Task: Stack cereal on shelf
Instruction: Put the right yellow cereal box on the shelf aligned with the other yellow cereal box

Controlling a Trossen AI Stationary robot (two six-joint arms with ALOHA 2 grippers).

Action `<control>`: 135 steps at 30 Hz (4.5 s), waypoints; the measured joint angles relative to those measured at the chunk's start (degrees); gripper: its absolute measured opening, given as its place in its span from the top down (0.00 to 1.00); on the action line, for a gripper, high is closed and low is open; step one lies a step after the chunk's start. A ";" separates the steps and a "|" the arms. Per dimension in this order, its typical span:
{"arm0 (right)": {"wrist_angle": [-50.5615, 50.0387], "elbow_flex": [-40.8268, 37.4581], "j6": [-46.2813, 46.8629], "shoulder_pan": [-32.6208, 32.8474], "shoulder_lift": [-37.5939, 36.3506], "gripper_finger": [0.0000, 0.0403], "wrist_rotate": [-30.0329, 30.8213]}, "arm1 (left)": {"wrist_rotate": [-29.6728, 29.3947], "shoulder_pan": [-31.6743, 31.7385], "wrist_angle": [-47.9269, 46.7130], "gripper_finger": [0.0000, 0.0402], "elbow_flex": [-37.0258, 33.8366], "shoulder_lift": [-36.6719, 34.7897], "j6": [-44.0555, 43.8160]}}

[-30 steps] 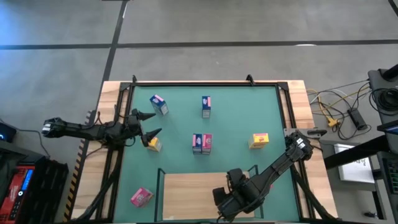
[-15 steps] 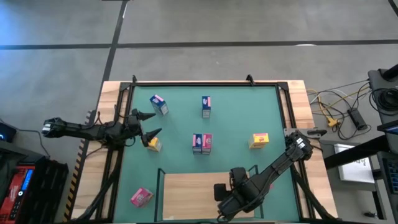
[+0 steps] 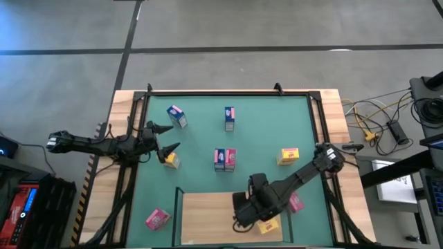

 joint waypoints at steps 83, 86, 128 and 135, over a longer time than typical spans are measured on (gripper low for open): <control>17.35 -66.11 -8.01 -19.41 -42.95 0.02 7.74 | 0.00 0.01 0.00 0.01 0.02 0.41 0.00; 17.52 -66.38 -8.09 -19.41 -42.95 0.07 7.75 | 0.00 0.00 0.00 0.01 0.00 0.44 0.00; 6.41 -29.82 -14.81 -18.14 -19.78 0.24 4.69 | 0.00 0.00 0.00 0.01 -0.01 0.55 -0.02; 6.66 -27.08 -10.35 -12.45 -18.08 0.24 4.29 | 0.00 0.02 0.00 0.01 0.00 0.59 -0.02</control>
